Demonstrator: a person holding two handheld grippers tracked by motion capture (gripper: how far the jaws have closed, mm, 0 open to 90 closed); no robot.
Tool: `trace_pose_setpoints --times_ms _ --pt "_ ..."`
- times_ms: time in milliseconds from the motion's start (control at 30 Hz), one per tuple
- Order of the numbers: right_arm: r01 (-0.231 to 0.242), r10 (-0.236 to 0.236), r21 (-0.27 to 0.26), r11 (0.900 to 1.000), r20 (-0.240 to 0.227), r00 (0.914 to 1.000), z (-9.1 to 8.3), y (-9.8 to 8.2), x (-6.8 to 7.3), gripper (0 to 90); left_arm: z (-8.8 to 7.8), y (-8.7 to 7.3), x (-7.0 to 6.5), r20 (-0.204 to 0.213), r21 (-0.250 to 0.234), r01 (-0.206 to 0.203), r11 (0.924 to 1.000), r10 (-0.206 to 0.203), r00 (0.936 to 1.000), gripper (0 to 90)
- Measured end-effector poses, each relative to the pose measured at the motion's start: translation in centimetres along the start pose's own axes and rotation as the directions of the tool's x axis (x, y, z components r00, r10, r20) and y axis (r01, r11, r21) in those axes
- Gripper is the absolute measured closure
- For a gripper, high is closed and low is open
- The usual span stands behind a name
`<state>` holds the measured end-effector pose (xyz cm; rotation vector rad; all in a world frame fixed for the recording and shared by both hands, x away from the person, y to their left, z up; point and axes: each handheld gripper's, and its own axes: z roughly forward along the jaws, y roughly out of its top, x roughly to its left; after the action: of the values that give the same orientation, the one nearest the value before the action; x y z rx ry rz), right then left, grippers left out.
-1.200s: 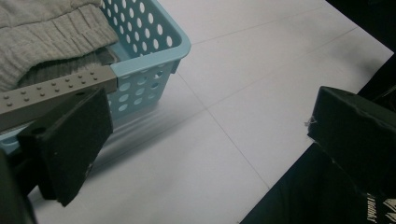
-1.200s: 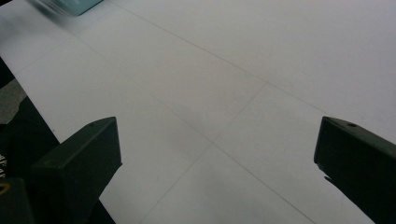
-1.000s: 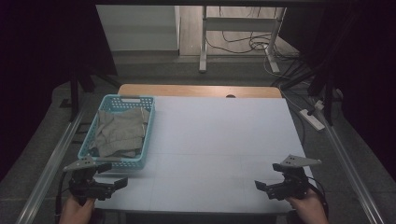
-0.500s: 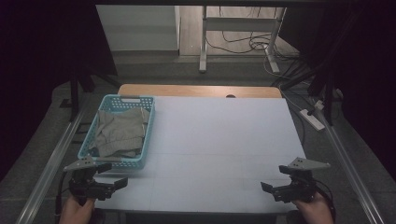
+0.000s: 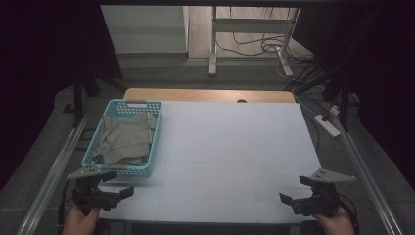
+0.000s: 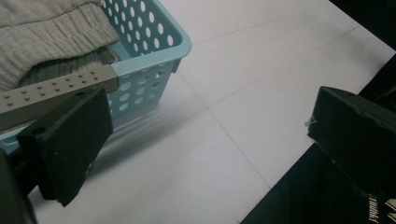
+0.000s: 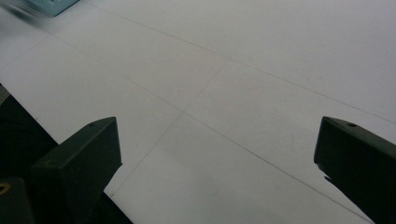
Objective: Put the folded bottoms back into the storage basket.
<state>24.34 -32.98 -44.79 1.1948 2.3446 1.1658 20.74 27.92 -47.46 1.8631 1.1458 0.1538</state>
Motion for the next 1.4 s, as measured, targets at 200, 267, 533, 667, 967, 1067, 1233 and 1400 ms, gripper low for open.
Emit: trace_pose_setpoints --times_ms 200,267,533,667,967,1067,1233,1400 --pt "-0.01 0.01 -0.004 1.0 0.011 0.9999 -0.5 -0.3 -0.1 1.1 0.0 0.0 0.0 -0.004 0.005 -0.001 1.0 0.001 1.0 0.9" --pt "-0.013 0.013 -0.008 1.0 0.014 0.9998 -0.6 -0.4 -0.2 1.1 0.1 0.0 -0.1 -0.006 0.006 -0.001 1.0 0.001 1.0 0.9" --pt "-0.03 0.031 -0.022 0.999 0.028 0.9991 -1.3 -0.8 -0.4 1.1 0.0 0.0 -0.1 -0.015 0.007 0.0 1.0 0.001 0.9999 1.0" --pt "-0.041 0.042 -0.018 0.999 0.043 0.9982 -1.7 -1.0 -0.5 1.1 0.0 0.0 -0.1 -0.027 0.019 0.01 0.9998 -0.01 0.9996 0.8" --pt "-0.056 0.057 -0.013 0.998 0.057 0.9967 -2.3 -1.5 -0.6 1.1 -0.2 0.0 -0.1 -0.041 0.027 0.019 0.9995 -0.018 0.999 0.8" --pt "-0.057 0.057 -0.001 0.998 0.061 0.9965 -2.3 -1.6 -0.5 1.1 -0.2 -0.1 -0.1 -0.048 0.031 0.022 0.9993 -0.02 0.9986 0.9" --pt "-0.066 0.065 0.015 0.998 0.067 0.9956 -2.4 -1.7 -0.3 1.1 -0.3 -0.1 0.0 -0.05 0.037 0.027 0.999 -0.025 0.9985 1.0" --pt "-0.081 0.078 0.045 0.996 0.076 0.9941 -2.5 -1.9 -0.2 1.1 -0.2 -0.1 0.0 -0.053 0.045 0.026 0.9987 -0.024 0.9983 1.2"
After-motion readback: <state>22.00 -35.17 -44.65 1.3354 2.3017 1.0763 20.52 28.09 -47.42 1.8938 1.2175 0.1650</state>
